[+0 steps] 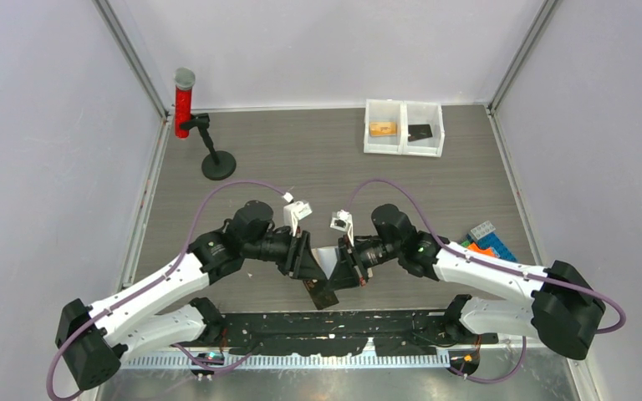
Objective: Take the credit cards out of the card holder
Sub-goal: Remove the credit card from the card holder.
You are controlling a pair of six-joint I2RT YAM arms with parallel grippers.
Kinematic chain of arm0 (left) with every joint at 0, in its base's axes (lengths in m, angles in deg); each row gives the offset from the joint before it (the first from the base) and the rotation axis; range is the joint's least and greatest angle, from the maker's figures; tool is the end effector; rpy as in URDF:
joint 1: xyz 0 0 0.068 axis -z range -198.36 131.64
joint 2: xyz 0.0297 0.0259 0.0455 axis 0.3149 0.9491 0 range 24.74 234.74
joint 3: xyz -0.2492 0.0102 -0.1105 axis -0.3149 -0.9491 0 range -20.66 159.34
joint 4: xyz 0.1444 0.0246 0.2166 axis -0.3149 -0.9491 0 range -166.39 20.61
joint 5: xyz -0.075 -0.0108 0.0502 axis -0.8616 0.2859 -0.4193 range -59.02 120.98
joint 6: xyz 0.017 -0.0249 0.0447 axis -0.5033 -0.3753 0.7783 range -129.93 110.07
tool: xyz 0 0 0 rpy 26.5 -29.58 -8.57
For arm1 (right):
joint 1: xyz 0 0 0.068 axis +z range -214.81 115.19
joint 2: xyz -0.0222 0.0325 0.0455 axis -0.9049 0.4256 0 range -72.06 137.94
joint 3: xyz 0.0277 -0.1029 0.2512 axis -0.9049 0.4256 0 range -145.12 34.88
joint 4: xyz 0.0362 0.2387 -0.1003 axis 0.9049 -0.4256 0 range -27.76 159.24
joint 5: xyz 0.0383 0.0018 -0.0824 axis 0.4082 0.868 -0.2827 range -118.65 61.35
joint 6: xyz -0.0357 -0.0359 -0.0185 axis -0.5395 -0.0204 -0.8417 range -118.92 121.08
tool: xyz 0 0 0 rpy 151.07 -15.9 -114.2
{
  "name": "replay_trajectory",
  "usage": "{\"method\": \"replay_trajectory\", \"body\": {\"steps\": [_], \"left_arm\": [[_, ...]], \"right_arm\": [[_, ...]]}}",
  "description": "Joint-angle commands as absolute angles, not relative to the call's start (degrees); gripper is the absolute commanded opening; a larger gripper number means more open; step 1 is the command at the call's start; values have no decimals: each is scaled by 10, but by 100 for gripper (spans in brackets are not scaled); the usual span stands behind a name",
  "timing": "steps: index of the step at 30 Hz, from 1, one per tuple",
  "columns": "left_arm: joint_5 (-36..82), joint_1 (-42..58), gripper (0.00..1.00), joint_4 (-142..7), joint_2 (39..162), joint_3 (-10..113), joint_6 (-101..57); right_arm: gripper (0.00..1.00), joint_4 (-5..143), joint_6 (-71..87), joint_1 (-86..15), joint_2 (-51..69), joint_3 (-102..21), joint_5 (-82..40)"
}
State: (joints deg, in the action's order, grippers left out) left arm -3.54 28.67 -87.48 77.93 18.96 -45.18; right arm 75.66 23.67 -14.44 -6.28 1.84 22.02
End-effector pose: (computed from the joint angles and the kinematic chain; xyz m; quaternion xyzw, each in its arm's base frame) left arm 0.1231 -0.1615 0.2714 0.2294 0.8146 -0.5014 0.1801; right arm 0.1298 0.1998 0.2294 -0.4035 0.6912 0.5758 0.1672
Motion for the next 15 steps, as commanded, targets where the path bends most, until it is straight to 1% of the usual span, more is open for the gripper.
{"method": "replay_trajectory", "body": {"steps": [1, 4, 6, 8, 10, 11, 12, 14, 15], "left_arm": [[-66, 287, 34, -878, 774, 202, -427], [-67, 287, 15, -875, 766, 200, -425], [-63, 287, 0, -877, 765, 199, -425], [-44, 286, 0, -880, 762, 199, -430], [-10, 282, 0, -884, 755, 197, -439], [4, 273, 0, -881, 751, 196, -447], [24, 266, 0, -876, 742, 194, -456], [52, 249, 0, -856, 727, 188, -482], [68, 243, 0, -842, 719, 186, -495]], "right_arm": [[5, 771, 229, -145, -81, -9, 225], [5, 768, 228, -145, -79, -13, 224], [5, 764, 229, -146, -79, -17, 217], [13, 751, 231, -150, -85, -24, 190], [35, 737, 239, -163, -98, -26, 154], [39, 733, 248, -170, -110, -26, 140], [48, 717, 251, -186, -116, -26, 105], [60, 682, 258, -210, -138, -29, 44], [61, 669, 261, -218, -152, -30, 15]]}}
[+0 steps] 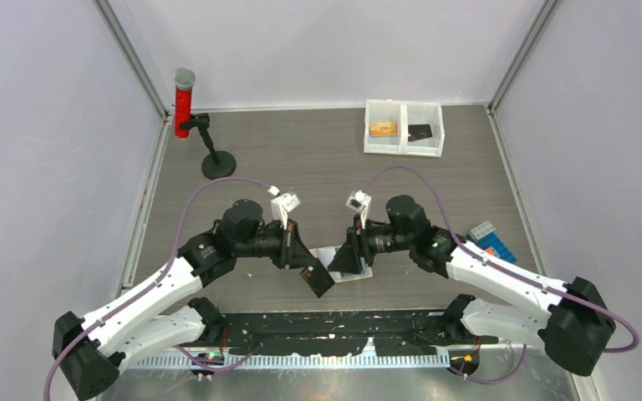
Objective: Take the credit cards out of the card holder
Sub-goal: Remove the credit card from the card holder.
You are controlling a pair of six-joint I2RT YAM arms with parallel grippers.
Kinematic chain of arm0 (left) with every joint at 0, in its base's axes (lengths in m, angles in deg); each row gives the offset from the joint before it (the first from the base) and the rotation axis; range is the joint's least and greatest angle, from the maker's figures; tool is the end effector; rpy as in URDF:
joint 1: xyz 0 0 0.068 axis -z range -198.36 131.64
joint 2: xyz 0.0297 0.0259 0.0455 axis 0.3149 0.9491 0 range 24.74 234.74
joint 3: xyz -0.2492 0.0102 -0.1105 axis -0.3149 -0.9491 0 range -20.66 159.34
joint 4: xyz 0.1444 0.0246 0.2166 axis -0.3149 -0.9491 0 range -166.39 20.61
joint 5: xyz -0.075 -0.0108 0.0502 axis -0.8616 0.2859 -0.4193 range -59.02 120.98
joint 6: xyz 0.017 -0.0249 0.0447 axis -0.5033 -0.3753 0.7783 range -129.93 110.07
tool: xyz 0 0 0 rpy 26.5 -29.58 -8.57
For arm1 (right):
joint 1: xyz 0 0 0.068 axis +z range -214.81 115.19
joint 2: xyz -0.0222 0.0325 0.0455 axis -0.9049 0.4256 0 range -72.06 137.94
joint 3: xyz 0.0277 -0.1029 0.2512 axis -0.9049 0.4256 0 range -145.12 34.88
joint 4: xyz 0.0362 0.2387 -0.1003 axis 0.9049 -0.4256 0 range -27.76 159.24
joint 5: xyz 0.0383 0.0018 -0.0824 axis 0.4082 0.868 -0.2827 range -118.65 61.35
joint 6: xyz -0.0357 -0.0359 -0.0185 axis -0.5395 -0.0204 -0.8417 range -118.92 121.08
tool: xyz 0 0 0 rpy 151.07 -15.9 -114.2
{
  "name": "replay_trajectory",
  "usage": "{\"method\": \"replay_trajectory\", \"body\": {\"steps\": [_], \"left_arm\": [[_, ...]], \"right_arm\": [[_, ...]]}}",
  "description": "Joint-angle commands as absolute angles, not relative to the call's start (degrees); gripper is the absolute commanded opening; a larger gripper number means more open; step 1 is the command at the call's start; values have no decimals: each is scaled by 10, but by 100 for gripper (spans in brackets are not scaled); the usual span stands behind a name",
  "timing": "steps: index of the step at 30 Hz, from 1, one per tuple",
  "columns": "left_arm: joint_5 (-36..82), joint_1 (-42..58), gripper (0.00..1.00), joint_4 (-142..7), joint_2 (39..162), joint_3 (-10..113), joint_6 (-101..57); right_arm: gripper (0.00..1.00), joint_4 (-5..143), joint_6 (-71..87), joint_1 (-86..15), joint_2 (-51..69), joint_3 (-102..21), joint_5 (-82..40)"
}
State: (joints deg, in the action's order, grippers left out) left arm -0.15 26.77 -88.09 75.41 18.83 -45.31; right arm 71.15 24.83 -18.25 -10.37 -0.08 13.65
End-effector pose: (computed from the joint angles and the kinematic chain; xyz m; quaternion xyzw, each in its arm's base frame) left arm 0.1248 -0.1513 0.2770 0.2047 0.8193 -0.4891 0.2182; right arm 0.1418 0.1846 0.2472 -0.3459 0.7318 0.5378 0.2356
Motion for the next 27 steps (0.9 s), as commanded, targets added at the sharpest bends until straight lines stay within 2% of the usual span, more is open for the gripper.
{"method": "replay_trajectory", "body": {"steps": [1, 8, 12, 19, 24, 27], "left_arm": [[87, 237, 0, -831, 709, 183, -508], [208, 219, 0, -741, 669, 159, -585], [262, 219, 0, -632, 640, 111, -644], [305, 219, 0, -506, 619, 49, -704], [328, 219, 0, -453, 621, 24, -726], [336, 219, 0, -432, 623, 12, -736]], "right_arm": [[63, 665, 270, -234, -167, -30, 6], [64, 711, 328, -274, -222, -19, -44], [60, 765, 364, -277, -228, -2, -34], [54, 922, 461, -277, -195, 44, 24], [51, 950, 497, -277, -170, 51, 21], [54, 966, 510, -277, -160, 54, 20]]}}
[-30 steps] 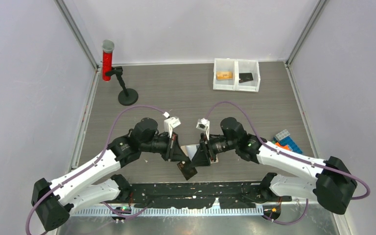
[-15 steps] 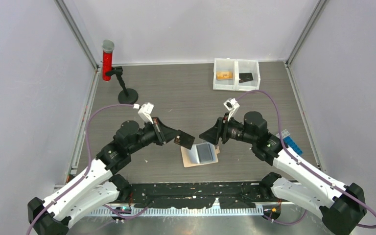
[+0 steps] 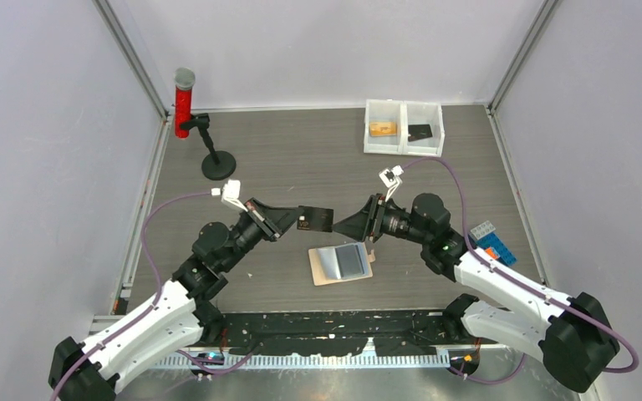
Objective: Take the credit cards out of the card holder
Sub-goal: Remove the credit card from the card holder.
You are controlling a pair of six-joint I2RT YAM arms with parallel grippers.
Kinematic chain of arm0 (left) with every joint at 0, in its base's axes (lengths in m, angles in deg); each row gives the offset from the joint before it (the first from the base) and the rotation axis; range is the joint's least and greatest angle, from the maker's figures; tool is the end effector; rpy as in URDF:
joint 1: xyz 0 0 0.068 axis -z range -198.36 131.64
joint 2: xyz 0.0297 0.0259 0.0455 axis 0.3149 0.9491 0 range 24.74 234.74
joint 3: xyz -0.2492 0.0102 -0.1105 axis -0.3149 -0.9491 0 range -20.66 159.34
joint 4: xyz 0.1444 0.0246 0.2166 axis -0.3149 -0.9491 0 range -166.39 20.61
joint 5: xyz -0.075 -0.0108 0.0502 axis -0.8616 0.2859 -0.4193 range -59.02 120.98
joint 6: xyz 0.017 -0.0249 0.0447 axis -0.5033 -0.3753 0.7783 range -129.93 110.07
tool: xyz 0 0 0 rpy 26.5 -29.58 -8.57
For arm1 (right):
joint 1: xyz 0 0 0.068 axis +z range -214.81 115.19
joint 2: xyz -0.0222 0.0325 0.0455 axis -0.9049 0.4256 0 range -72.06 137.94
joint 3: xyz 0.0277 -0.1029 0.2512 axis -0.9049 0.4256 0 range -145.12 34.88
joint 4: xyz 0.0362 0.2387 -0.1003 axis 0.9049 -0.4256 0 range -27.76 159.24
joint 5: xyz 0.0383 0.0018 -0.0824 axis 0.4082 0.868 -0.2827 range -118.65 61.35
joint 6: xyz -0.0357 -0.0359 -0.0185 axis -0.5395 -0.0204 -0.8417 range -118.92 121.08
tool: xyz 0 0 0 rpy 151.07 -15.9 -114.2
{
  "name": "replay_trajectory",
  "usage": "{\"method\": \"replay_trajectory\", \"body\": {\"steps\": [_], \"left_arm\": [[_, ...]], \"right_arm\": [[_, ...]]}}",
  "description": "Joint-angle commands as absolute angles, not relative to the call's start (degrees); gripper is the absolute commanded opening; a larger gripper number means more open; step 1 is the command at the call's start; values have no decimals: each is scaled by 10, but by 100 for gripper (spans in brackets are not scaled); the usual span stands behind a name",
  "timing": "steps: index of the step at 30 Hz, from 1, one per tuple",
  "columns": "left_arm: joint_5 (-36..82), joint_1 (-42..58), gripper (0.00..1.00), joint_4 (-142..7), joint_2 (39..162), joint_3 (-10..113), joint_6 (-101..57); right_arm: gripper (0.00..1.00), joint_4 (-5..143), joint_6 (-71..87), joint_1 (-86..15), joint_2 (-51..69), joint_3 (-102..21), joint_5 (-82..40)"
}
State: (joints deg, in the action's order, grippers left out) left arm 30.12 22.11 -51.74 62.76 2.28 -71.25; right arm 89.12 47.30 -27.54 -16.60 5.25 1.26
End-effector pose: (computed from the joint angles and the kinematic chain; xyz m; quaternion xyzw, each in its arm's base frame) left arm 0.1319 -0.1130 0.2752 -0.1197 0.6806 -0.5641 0.4519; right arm 0.1652 0.1480 0.2673 -0.1163 0.7290 0.5737 0.3549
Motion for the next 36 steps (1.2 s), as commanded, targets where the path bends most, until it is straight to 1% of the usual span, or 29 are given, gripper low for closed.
{"method": "replay_trajectory", "body": {"steps": [1, 5, 16, 21, 26, 28, 29, 30, 31, 32, 33, 34, 36], "left_arm": [[338, 219, 0, -426, 625, 10, -738], [339, 220, 0, -405, 633, 8, -745], [352, 225, 0, -382, 641, 2, -745], [355, 225, 0, -372, 647, -2, -753], [359, 226, 0, -366, 649, -3, -754], [360, 227, 0, -365, 650, -4, -754], [361, 227, 0, -365, 650, -6, -755], [361, 227, 0, -363, 651, -8, -756], [362, 227, 0, -360, 651, -10, -757], [363, 227, 0, -358, 650, -12, -758], [364, 228, 1, -358, 650, -14, -759], [365, 228, 8, -359, 648, -16, -758], [367, 228, 27, -366, 641, -20, -753]], "right_arm": [[54, 971, 517, -277, -155, 56, 20], [51, 1000, 542, -277, -142, 64, 26], [38, 1051, 577, -277, -128, 80, 17], [37, 1071, 585, -277, -123, 80, 21], [33, 1080, 590, -277, -121, 77, 23], [28, 1083, 590, -277, -121, 73, 22], [22, 1086, 591, -277, -121, 72, 22], [19, 1087, 591, -277, -121, 69, 21], [11, 1089, 591, -277, -119, 68, 22], [8, 1090, 591, -278, -119, 65, 22], [6, 1090, 592, -277, -120, 64, 21], [6, 1089, 592, -277, -121, 63, 19], [5, 1074, 586, -280, -125, 58, 17]]}}
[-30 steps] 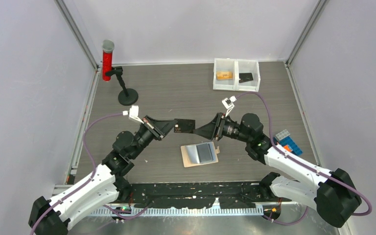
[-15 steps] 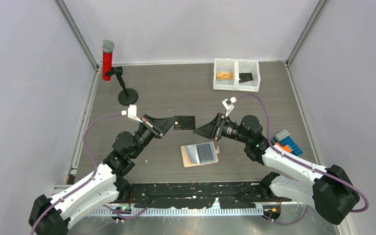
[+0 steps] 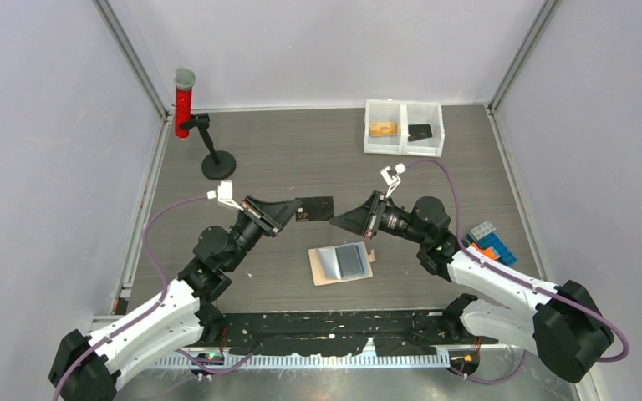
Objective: Take the credit cards out of the card holder
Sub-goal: Remove the credit card from the card holder, then place the credit card in the storage box.
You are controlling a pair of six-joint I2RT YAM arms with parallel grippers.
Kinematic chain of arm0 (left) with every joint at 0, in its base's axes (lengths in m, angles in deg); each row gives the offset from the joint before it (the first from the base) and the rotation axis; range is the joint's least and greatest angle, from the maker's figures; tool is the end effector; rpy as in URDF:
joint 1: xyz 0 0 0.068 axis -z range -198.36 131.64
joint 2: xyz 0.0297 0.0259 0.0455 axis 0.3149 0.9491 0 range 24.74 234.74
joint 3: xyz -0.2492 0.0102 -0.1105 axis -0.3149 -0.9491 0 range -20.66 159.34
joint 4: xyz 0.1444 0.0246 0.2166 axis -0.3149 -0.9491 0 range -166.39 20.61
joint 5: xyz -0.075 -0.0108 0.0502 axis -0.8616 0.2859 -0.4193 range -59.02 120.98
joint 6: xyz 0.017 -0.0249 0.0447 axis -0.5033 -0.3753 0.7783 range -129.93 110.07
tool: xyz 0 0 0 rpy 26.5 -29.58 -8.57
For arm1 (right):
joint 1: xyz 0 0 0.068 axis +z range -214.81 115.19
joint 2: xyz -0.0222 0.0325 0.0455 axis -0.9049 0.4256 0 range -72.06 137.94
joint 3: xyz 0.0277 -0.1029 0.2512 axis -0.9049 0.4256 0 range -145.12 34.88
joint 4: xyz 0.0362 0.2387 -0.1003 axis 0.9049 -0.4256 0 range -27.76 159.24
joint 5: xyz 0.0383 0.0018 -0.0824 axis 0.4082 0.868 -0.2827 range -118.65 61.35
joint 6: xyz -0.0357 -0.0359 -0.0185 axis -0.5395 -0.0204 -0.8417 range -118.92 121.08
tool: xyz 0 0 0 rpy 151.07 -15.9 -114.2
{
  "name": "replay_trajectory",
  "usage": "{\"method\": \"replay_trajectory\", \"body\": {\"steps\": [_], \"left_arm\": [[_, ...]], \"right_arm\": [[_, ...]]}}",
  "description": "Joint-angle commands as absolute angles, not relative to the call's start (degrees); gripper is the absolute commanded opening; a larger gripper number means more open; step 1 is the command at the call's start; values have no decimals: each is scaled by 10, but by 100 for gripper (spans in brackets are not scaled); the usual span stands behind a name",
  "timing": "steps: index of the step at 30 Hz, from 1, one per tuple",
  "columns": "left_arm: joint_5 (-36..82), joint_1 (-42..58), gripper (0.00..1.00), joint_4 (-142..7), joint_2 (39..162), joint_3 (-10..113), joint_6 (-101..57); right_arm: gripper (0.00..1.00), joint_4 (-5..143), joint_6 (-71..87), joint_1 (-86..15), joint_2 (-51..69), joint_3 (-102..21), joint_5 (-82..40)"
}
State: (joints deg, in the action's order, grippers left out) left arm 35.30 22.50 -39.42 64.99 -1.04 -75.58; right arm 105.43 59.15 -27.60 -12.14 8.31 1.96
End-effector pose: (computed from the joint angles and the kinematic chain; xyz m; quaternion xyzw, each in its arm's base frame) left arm 0.1357 -0.1137 0.2716 -0.1669 0.6254 -0.5958 0.4753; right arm 0.1720 0.1533 0.2625 -0.0677 0.6886 0.6389 0.3363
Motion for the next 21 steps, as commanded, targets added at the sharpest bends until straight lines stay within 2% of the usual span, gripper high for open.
{"method": "replay_trajectory", "body": {"steps": [1, 4, 8, 9, 11, 14, 15, 21], "left_arm": [[368, 228, 32, -379, 635, -20, -748], [371, 227, 45, -441, 613, -15, -727], [380, 227, 70, -499, 581, -20, -713], [382, 227, 73, -516, 572, -19, -709], [387, 227, 85, -569, 556, -10, -698], [392, 227, 97, -658, 540, 16, -668], [392, 227, 99, -682, 533, 25, -659], [400, 227, 99, -848, 515, 93, -584]], "right_arm": [[5, 1065, 572, -281, -127, 54, 17], [5, 1014, 546, -298, -131, 34, 19], [5, 969, 513, -339, -136, 15, 36], [5, 955, 504, -357, -135, 1, 43], [5, 902, 468, -388, -124, -30, 53], [5, 795, 399, -437, -83, -82, 70], [5, 776, 388, -465, -73, -108, 79], [5, 619, 300, -582, 30, -241, 68]]}}
